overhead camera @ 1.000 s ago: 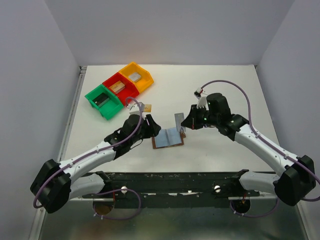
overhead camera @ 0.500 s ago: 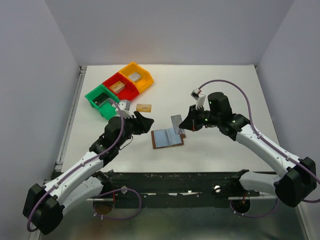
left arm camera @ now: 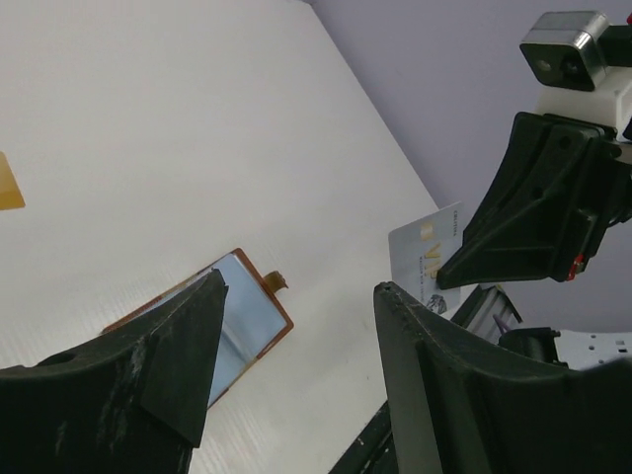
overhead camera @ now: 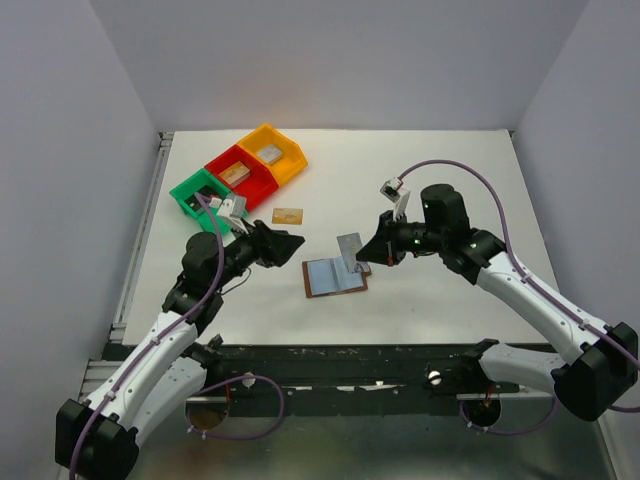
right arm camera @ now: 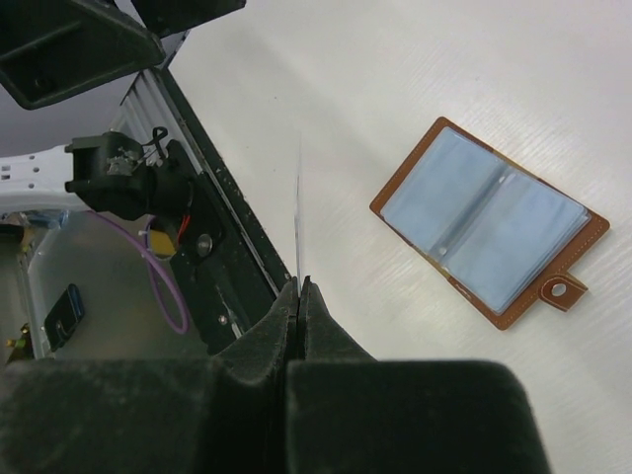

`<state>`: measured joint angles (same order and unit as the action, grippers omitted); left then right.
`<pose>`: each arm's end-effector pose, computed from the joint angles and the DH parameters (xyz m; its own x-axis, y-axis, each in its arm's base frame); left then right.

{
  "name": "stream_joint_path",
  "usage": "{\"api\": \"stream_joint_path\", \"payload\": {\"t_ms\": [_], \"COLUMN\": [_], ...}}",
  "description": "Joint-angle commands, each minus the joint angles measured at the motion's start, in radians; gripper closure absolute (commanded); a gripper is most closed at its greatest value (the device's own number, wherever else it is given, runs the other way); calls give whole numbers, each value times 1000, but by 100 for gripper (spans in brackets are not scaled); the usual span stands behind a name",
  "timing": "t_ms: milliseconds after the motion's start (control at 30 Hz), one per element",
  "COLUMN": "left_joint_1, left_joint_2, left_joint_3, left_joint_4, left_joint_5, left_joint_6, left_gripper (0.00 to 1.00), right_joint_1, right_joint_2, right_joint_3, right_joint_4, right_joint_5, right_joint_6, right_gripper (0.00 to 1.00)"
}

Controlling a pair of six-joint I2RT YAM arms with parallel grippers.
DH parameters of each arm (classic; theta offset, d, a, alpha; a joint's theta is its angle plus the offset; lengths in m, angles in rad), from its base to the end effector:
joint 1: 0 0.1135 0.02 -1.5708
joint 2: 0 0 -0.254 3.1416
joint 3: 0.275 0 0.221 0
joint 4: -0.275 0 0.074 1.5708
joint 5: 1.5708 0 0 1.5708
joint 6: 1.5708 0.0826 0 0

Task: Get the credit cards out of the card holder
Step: Remove the credit card from the card holder.

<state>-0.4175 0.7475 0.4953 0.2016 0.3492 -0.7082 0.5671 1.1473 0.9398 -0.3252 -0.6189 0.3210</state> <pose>0.1769 -0.1094 0.2835 -0.4861 -0.4530 -0.7473 0.4966 0.5605 -0.6628 0.1917 0.1789 0.2882 -0.6775 -0.1268 -0.7245 -0.6800 0.4833 0.5514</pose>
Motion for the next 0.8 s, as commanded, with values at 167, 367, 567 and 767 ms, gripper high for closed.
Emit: {"api": "stream_joint_path", "payload": {"t_ms": [167, 367, 567, 767], "left_joint_1": [23, 34, 43, 45], "left_joint_2": [0, -26, -42, -16], "left_joint_3": [15, 15, 23, 26], "left_joint_4": [-11, -21, -27, 25], "left_joint_5": [117, 131, 158, 232], "left_joint_6": [26, 30, 50, 41], "left_gripper": [27, 27, 27, 26], "right_joint_1": [-6, -6, -4, 4], "right_joint_2": [-17, -14, -15, -11], "right_joint_3": [24, 25, 7, 16], "right_joint_4": [-9, -9, 11, 0], "right_joint_5": [-41, -71, -93, -140], "right_joint_6": [-11, -14, -11, -25], "right_gripper": [100, 100, 100, 100]}}
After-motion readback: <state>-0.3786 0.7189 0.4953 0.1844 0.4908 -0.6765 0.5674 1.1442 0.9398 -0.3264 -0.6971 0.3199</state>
